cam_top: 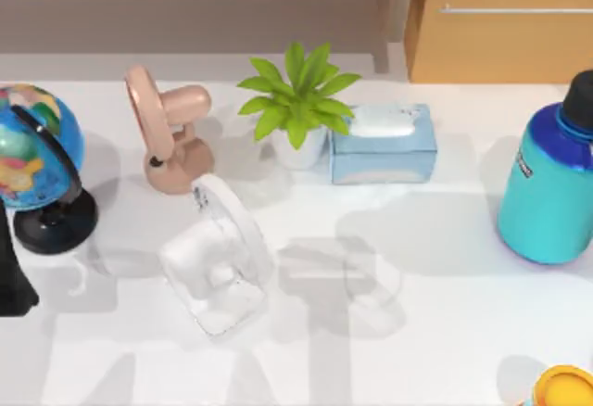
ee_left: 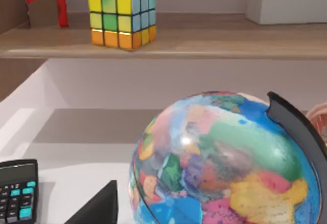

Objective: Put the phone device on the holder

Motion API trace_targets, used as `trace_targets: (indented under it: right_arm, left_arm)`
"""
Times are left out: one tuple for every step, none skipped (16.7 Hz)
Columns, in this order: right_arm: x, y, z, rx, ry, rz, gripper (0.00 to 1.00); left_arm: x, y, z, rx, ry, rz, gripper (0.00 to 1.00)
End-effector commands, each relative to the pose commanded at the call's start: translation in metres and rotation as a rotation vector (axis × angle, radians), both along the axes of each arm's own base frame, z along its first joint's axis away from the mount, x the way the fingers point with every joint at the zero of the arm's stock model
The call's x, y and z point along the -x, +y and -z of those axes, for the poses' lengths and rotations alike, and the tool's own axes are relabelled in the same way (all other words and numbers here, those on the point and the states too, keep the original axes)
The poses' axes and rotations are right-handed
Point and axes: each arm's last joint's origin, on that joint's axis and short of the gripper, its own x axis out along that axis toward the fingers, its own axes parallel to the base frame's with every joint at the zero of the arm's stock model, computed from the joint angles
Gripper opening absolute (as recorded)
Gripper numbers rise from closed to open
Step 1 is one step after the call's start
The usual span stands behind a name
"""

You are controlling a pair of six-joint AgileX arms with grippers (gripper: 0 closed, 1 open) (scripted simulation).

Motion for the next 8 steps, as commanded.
trace_targets:
  right_arm:
    - [0.0049,-0.0019,0.0057,-0.001,0.008,0.013,0.0]
    - [0.0073,-0.0028,0.0085,-0.002,0.013,0.019,0.0]
    - [0.0073,-0.0028,0.0085,-0.002,0.013,0.019,0.0]
    - [0.0073,-0.0028,0.0085,-0.002,0.013,0.019,0.0]
    - [0.0073,-0.0028,0.0085,-0.002,0.013,0.019,0.0]
    - [0.0073,-0.0028,0.0085,-0.002,0.013,0.019,0.0]
    - [0.0066,-0.0021,0.0073,-0.001,0.012,0.017,0.0]
    - [0.0065,-0.0019,0.0077,-0.003,0.013,0.017,0.0]
  left_arm:
    - [0.0,0.0,0.0,0.0,0.0,0.0,1.0]
    - [0.0,0.0,0.0,0.0,0.0,0.0,1.0]
    - [0.0,0.0,0.0,0.0,0.0,0.0,1.0]
    - [0.0,0.0,0.0,0.0,0.0,0.0,1.0]
    - [0.0,0.0,0.0,0.0,0.0,0.0,1.0]
    - [0.0,0.0,0.0,0.0,0.0,0.0,1.0]
    - [0.0,0.0,0.0,0.0,0.0,0.0,1.0]
    - [0.0,0.0,0.0,0.0,0.0,0.0,1.0]
